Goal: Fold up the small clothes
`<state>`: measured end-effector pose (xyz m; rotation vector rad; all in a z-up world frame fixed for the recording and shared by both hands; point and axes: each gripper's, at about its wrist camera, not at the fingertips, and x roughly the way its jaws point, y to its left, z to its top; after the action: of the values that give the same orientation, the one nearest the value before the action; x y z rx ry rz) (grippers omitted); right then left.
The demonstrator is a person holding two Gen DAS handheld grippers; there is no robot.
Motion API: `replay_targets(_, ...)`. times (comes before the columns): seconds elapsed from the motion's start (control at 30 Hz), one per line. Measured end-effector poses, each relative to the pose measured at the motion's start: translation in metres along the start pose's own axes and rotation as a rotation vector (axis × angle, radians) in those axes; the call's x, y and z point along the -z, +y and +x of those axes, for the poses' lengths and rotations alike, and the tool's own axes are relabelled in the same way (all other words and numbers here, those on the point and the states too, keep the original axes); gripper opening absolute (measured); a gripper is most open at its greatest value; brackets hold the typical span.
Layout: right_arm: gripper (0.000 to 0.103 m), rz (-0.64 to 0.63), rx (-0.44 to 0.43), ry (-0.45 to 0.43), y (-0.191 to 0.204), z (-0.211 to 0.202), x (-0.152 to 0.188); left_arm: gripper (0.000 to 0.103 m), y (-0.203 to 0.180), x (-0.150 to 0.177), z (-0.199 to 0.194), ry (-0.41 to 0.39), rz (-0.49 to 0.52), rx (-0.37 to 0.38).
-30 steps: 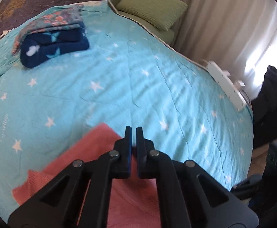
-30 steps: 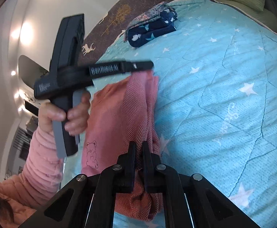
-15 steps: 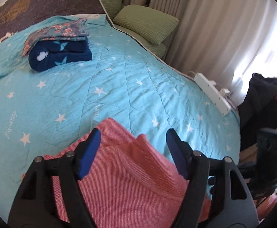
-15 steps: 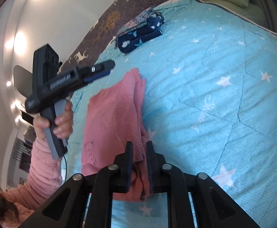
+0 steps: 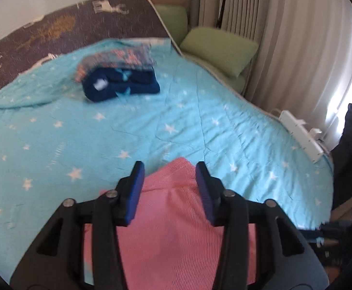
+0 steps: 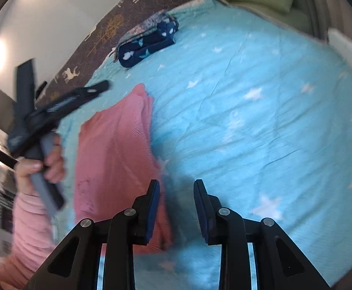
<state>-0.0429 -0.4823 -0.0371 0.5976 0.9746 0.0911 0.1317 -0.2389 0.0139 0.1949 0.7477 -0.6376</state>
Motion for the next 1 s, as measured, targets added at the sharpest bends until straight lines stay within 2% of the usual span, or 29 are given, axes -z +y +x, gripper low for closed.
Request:
replay_targets(0.07, 0.031, -0.014, 0.01, -0.006, 0.003, -0.008, -0.001, 0.071, 0.009, 0.011, -0.025, -0.042, -0.014, -0.01)
replay_targets(0.1, 0.031, -0.013, -0.008, -0.009, 0.004, -0.01, -0.002, 0.072, 0.016, 0.024, -0.039, -0.055, -0.025, -0.02)
replay_targets(0.2, 0.031, -0.066, -0.089, -0.019, 0.024, -0.011, -0.002, 0.072, 0.024, 0.051, -0.046, -0.006, -0.051, -0.035)
replay_targets(0.27, 0.031, -0.155, -0.152, -0.003, 0.046, -0.011, 0.003, 0.072, 0.027, 0.076, -0.051, 0.027, -0.072, -0.042)
replay_targets(0.37, 0.031, -0.255, -0.209, 0.041, 0.072, 0.002, 0.012, 0.076, 0.024, 0.121, -0.053, 0.097, -0.128, 0.021)
replay_targets(0.43, 0.031, -0.29, -0.165, 0.095, 0.08, 0.02, 0.02, 0.077, 0.021, 0.149, -0.042, 0.176, -0.124, 0.0)
replay_targets(0.47, 0.031, -0.287, -0.123, 0.122, 0.077, 0.028, 0.022, 0.079, 0.021, 0.16, -0.039, 0.18, -0.13, -0.005)
replay_targets(0.5, 0.03, -0.282, -0.076, 0.149, 0.073, 0.037, 0.026, 0.081, 0.022, 0.167, -0.043, 0.144, -0.151, 0.002)
replay_targets(0.53, 0.03, -0.265, -0.076, 0.155, 0.065, 0.042, 0.03, 0.082, 0.026, 0.172, -0.05, 0.113, -0.191, 0.013)
replay_targets(0.63, 0.03, -0.247, -0.092, 0.136, 0.059, 0.033, 0.033, 0.082, 0.033, 0.173, -0.057, 0.121, -0.239, 0.051)
replay_targets(0.87, 0.036, -0.315, -0.026, 0.11, 0.076, 0.032, 0.044, 0.082, 0.031, 0.166, -0.065, 0.134, -0.261, 0.063)
replay_targets(0.93, 0.036, -0.31, -0.036, 0.066, 0.078, 0.022, 0.043, 0.082, 0.025, 0.163, -0.07, 0.113, -0.237, 0.046)
replay_targets(1.0, 0.036, -0.284, -0.063, -0.037, 0.071, 0.001, 0.034, 0.082, 0.017, 0.159, -0.078, 0.08, -0.198, -0.004)
